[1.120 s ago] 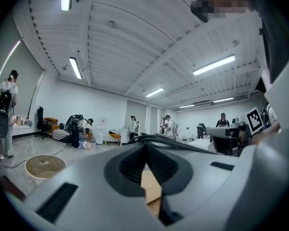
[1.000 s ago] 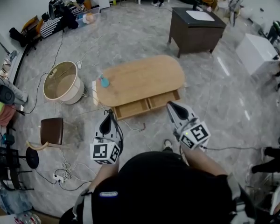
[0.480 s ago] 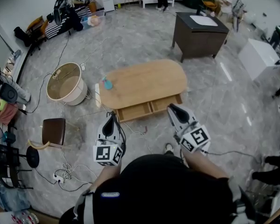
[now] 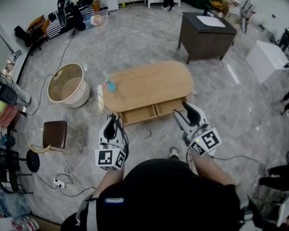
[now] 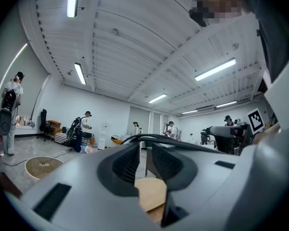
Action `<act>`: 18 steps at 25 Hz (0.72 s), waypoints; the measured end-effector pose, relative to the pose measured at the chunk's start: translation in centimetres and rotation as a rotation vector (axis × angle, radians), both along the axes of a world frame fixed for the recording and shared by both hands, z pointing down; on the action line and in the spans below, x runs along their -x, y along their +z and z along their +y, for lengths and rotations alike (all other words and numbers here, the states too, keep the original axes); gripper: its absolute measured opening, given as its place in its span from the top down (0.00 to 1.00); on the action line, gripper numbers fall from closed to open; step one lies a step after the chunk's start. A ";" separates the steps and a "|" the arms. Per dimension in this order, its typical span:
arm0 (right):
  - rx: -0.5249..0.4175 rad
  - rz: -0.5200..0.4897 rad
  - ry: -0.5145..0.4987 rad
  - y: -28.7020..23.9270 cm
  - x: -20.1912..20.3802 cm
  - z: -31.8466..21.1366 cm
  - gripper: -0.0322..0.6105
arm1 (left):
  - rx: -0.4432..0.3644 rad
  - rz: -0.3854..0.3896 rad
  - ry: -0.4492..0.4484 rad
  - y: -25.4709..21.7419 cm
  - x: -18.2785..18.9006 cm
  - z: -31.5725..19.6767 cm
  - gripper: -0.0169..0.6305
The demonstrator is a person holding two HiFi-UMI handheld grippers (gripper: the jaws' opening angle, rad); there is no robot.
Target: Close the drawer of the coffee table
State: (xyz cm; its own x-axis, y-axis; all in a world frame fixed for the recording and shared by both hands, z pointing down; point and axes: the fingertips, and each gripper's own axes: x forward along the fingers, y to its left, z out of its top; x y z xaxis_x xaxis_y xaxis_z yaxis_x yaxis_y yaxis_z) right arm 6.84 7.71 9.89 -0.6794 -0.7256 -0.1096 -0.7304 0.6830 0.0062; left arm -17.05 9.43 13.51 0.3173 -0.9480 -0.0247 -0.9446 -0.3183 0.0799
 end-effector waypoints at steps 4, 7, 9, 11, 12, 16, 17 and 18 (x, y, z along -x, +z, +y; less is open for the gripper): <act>0.015 0.002 0.023 0.7 -0.6 -0.3 0.70 | -0.024 0.015 -0.024 -0.3 1.2 -0.2 0.79; 0.030 -0.013 0.048 0.9 -1.3 -0.6 0.70 | -0.034 0.005 -0.034 -0.6 1.9 -0.3 0.74; 0.027 -0.031 0.061 0.9 -1.9 -0.7 0.70 | -0.033 -0.003 -0.034 -0.5 2.2 -0.6 0.72; 0.019 -0.045 0.067 0.8 -2.4 -0.7 0.70 | -0.027 -0.009 -0.032 -0.3 2.2 -1.0 0.71; 0.017 -0.045 0.073 0.8 -2.6 -0.8 0.70 | -0.023 -0.011 -0.028 -0.2 2.2 -1.1 0.71; 0.015 -0.053 0.114 0.8 -3.6 -0.6 0.70 | -0.011 -0.015 -0.023 0.3 2.4 -1.5 0.70; 0.007 -0.069 0.122 0.6 -3.8 -0.5 0.70 | -0.009 -0.013 -0.021 0.5 2.5 -1.7 0.70; -0.005 -0.087 0.127 0.4 -4.1 -0.4 0.70 | -0.006 -0.009 -0.018 0.7 2.6 -2.0 0.70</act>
